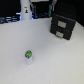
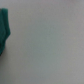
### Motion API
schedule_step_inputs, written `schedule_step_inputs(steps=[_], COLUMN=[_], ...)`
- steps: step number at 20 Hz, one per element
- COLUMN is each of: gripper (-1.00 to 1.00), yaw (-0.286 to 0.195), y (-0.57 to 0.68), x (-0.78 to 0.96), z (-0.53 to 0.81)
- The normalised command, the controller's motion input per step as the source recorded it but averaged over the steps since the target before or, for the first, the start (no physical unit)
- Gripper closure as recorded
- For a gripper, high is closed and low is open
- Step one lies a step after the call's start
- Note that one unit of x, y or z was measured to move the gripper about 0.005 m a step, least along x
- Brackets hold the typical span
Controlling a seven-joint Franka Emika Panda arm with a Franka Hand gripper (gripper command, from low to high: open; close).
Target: Open the kcup holder, insert the kcup into the holder, and close the kcup holder
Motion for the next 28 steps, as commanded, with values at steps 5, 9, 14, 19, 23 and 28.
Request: schedule_step_inputs(steps=[5,9,14,19,23,28], gripper=[-1.0,-1.0,-1.0,-1.0,-1.0,-1.0], yaw=[-0.156,-0.191,-0.189,-0.189,-0.187,-0.179], y=[0.42,0.56,0.58,0.6,0.59,0.6], x=[-0.27,-0.37,-0.38,-0.37,-0.35,-0.35], z=[0.09,0.04,0.01,0.0,-0.07,-0.11])
